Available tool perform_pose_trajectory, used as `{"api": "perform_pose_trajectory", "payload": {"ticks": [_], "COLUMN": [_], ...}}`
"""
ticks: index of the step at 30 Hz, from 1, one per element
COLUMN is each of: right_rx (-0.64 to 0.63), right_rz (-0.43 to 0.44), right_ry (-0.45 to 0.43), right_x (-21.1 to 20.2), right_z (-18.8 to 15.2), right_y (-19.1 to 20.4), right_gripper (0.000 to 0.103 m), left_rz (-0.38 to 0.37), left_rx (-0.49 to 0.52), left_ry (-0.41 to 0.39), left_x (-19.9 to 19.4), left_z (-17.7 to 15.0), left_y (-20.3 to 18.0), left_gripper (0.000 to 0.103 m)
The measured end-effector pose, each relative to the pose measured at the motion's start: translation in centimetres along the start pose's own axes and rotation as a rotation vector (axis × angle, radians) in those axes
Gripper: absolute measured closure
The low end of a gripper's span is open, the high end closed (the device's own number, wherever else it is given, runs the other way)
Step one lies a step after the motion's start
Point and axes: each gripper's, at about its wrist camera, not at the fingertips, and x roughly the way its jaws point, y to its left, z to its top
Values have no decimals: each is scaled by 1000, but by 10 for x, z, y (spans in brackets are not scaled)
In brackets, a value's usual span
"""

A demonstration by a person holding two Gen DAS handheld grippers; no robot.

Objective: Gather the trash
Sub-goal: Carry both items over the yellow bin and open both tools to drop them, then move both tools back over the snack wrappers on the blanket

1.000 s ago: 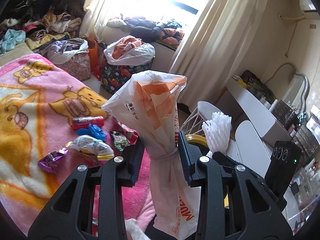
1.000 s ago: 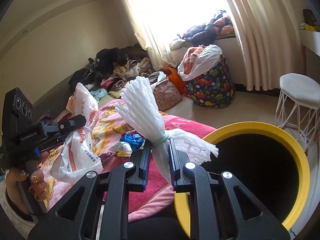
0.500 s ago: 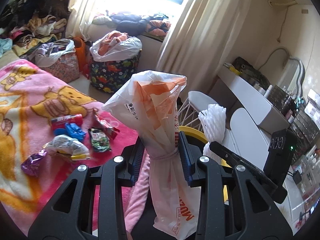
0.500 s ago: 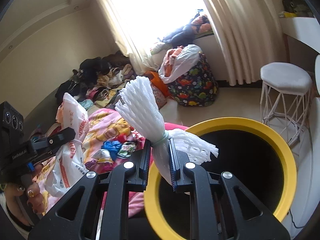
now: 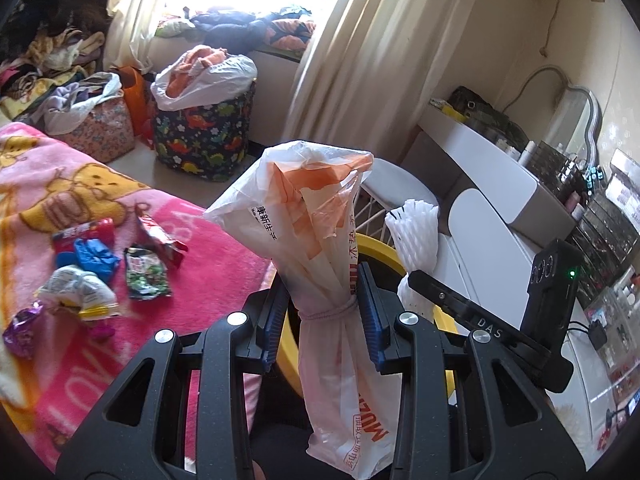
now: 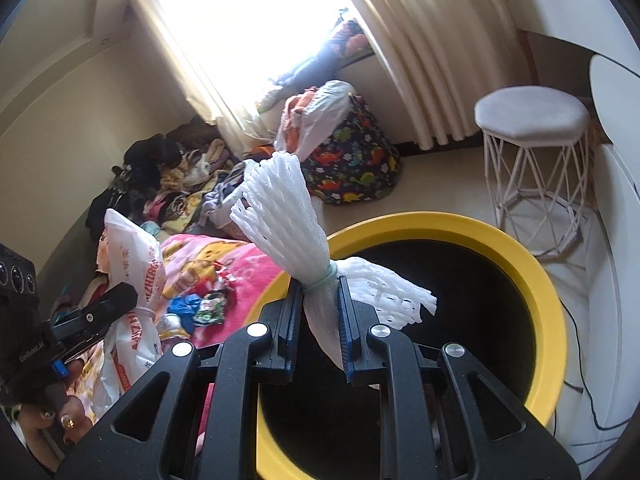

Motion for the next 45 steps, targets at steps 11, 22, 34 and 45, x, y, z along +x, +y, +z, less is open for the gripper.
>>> {"api": "perform_pose_trajectory", "payload": {"ticks": [11, 22, 34, 45], "right_rx": [62, 81, -27, -188], "right_rz": [-45, -51, -54, 15], "right_ry": [41, 55, 3, -14], "right_x": [13, 22, 19, 21], "right_z": [-5, -3, 0, -4], "right_y": [-23, -31, 0, 64], "right_gripper": [86, 62, 43, 35], "left_rz": [-5, -11, 67, 145], "left_rx": [13, -4, 44, 12], "left_ry": [52, 53, -29, -109], "left_x": [36, 43, 8, -30], "left_z": [-5, -6, -5, 8], "left_y": [-2, 8, 31, 81], "left_gripper": [76, 34, 11, 11]}}
